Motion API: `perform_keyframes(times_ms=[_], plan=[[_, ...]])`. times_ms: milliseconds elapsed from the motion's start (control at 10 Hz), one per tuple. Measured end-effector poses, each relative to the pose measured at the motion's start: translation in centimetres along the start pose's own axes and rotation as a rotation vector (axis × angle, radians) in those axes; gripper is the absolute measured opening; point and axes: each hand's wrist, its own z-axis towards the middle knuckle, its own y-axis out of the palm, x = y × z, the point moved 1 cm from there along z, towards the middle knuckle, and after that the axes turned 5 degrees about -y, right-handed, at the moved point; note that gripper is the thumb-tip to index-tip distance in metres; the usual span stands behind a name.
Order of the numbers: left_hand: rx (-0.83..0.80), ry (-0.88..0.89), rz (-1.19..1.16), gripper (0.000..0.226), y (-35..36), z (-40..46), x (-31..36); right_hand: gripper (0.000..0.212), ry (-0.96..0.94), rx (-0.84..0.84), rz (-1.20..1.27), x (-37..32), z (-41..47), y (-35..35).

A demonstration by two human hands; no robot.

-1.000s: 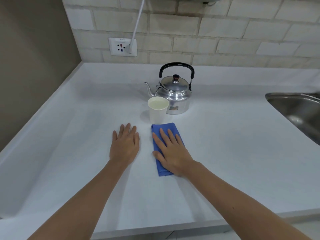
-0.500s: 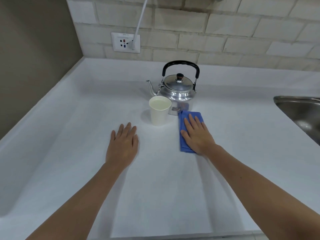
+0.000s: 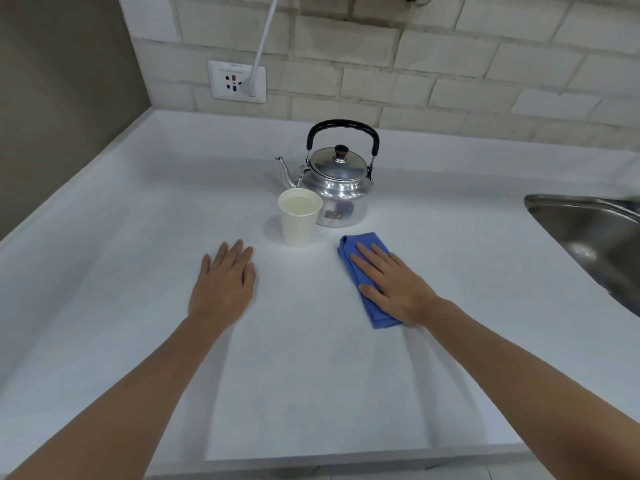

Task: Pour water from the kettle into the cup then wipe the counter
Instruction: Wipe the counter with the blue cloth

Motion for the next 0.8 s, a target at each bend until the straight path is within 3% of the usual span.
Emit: perform_keyframes(times_ms=[200, 400, 600, 800], plan=[[0.003, 0.001, 0.006, 0.048, 0.1, 0.0, 0.0, 0.058, 0.270, 0.039, 0.022, -0.9, 0.6, 0.3], [-0.004, -0.007, -0.005, 0.047, -0.2, 0.0, 0.3, 0.060, 0.197, 0.055, 0.035, -4.8, -0.3, 1.1], [-0.023, -0.020, -0.018, 0.047, -0.7, -0.4, 0.5, 0.058, -0.063, 0.000, 0.028, -4.3, -3.0, 0.6], [-0.038, -0.042, -0.102, 0.046, -1.7, -1.2, 0.7, 0.059, 0.152, 0.036, 0.035, -4.6, -2.1, 1.1]])
